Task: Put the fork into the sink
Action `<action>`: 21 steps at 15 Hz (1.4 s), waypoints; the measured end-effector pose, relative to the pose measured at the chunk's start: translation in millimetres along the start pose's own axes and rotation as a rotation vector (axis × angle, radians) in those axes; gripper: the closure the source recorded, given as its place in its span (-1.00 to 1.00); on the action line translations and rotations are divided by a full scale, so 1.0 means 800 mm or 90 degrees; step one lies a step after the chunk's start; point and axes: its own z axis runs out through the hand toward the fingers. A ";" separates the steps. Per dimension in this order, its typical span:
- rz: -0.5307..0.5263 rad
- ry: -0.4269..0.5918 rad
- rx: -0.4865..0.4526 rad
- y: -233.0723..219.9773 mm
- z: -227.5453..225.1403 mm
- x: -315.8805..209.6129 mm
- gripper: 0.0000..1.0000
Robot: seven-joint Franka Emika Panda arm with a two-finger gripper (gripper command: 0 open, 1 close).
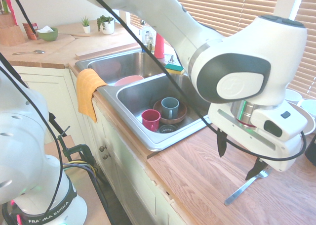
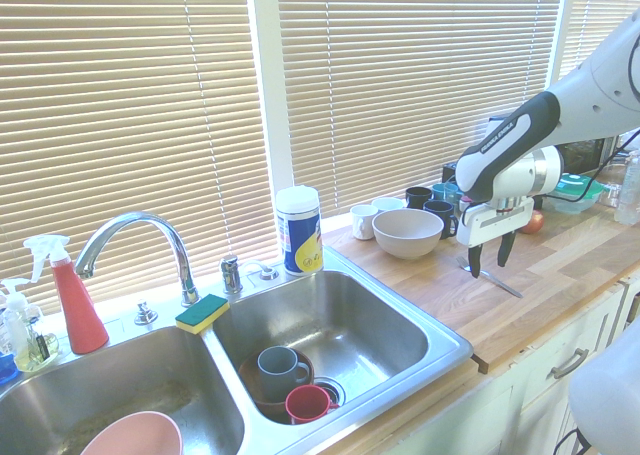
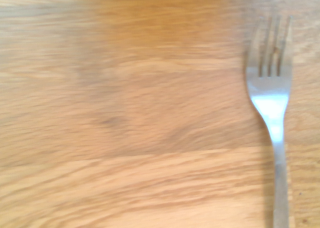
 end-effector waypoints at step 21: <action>0.002 -0.015 0.012 0.012 0.040 0.060 1.00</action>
